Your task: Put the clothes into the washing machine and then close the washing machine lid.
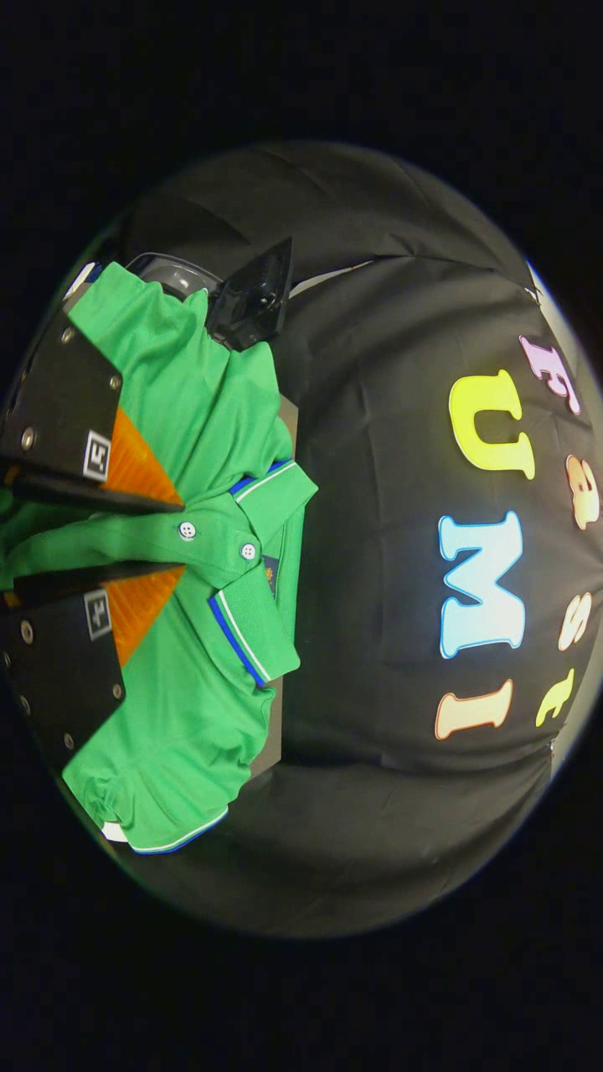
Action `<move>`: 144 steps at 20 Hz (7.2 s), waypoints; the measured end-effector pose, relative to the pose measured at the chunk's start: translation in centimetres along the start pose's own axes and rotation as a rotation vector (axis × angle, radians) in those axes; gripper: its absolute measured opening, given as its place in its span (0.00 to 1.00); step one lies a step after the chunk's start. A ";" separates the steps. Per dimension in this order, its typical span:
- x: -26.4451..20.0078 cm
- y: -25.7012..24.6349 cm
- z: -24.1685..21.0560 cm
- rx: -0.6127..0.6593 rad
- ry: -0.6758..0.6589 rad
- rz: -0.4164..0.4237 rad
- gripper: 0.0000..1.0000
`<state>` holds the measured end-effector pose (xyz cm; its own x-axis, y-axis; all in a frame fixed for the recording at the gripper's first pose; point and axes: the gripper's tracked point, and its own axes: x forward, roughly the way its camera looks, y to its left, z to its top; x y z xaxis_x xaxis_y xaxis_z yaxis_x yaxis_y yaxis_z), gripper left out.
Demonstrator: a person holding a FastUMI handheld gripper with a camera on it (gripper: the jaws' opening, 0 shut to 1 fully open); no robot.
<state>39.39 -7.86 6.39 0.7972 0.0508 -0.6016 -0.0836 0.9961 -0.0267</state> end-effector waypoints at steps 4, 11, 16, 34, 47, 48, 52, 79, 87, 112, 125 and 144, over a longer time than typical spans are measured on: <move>-0.4 0.2 0.0 0.008 0.004 0.022 0.04; -3.3 1.4 2.8 0.129 -0.090 0.065 0.00; -5.7 4.0 5.3 0.157 -0.173 0.092 0.00; -7.8 19.4 8.2 0.208 -0.241 0.283 0.00; -5.7 29.2 5.3 0.145 -0.189 0.357 0.00; -5.7 30.0 5.0 0.147 -0.184 0.363 0.00; -5.1 32.6 4.4 0.130 -0.170 0.382 0.00; 5.2 42.3 -8.3 -0.005 -0.003 0.344 0.00; 8.4 42.9 -12.6 -0.044 0.071 0.281 0.05; 4.2 41.0 -5.2 -0.107 -0.241 0.174 0.96; 2.9 41.5 4.5 -0.053 -0.453 0.130 0.96; 13.1 42.7 10.1 0.014 -0.210 0.042 0.96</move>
<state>52.28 36.10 5.42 0.9005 0.1045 -0.4222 -0.1123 0.9937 0.0063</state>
